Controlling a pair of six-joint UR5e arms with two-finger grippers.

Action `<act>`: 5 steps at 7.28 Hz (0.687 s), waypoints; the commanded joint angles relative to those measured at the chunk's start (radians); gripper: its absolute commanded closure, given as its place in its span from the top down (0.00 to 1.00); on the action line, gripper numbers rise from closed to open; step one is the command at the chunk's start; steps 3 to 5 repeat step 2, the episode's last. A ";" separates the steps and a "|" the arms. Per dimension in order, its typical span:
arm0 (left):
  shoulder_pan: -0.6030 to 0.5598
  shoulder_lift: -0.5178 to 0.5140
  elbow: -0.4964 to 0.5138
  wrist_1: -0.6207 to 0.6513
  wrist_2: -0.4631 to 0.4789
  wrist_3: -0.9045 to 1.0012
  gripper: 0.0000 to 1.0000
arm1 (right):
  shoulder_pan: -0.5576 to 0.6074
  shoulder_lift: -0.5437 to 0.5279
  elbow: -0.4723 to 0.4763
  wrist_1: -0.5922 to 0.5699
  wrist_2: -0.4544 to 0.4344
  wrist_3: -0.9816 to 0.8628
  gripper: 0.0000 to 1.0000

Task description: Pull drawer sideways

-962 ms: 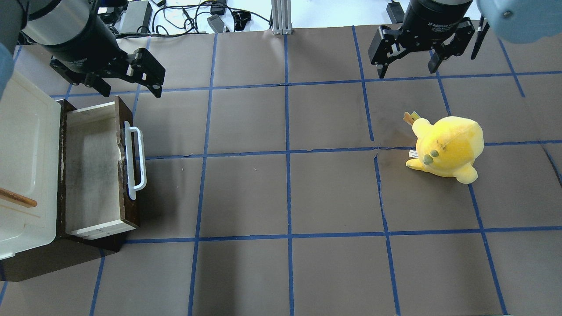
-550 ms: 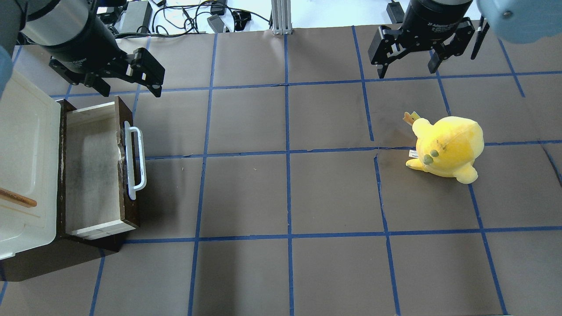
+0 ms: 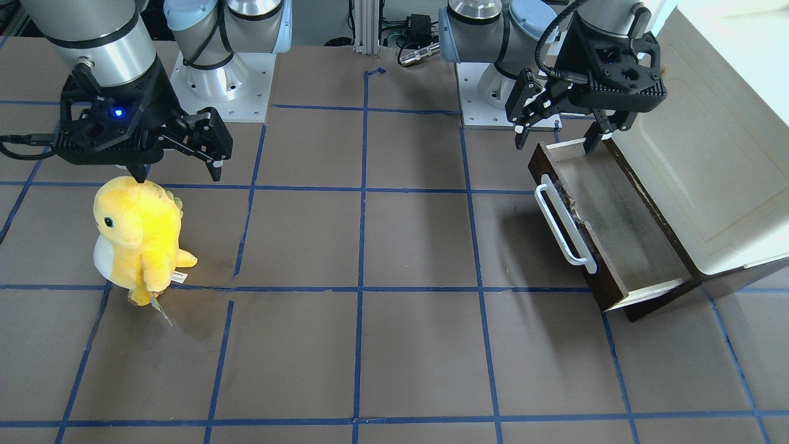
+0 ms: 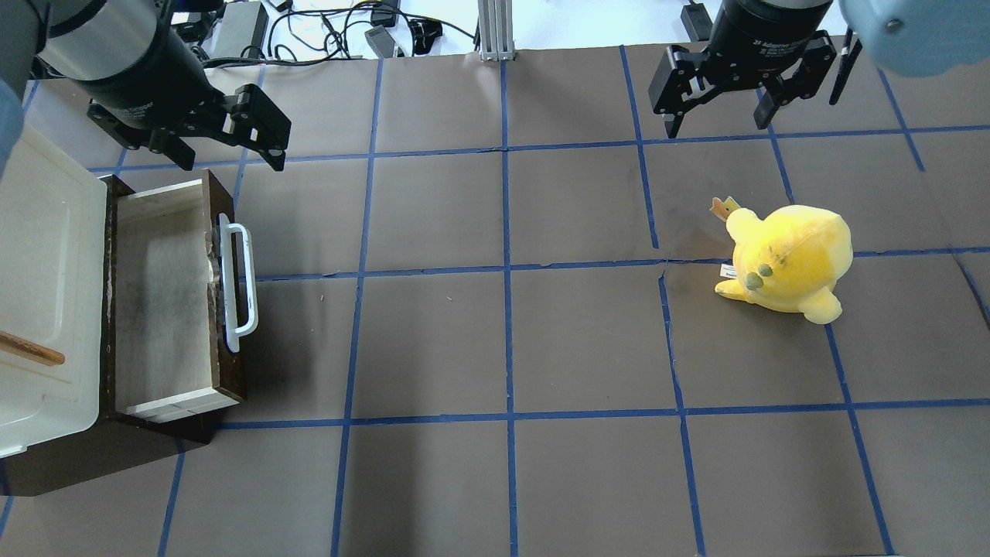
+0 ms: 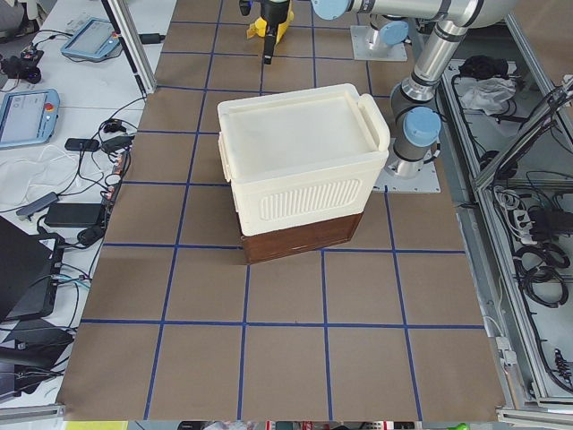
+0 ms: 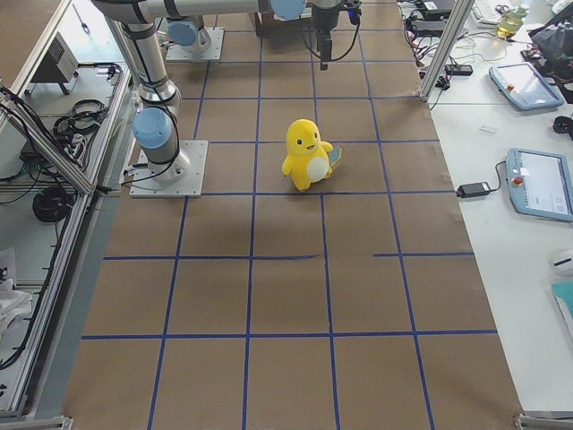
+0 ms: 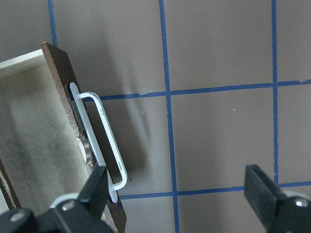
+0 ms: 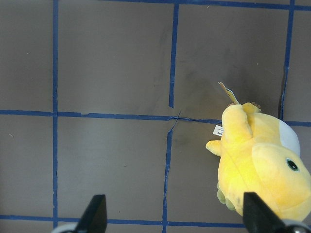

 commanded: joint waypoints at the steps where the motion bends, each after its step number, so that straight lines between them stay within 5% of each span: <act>1: 0.000 0.000 0.000 0.000 0.001 0.000 1.00 | 0.000 0.000 0.000 0.000 0.000 0.000 1.00; 5: 0.000 -0.003 0.000 0.000 0.001 0.000 1.00 | 0.000 0.000 0.000 0.000 0.000 0.000 1.00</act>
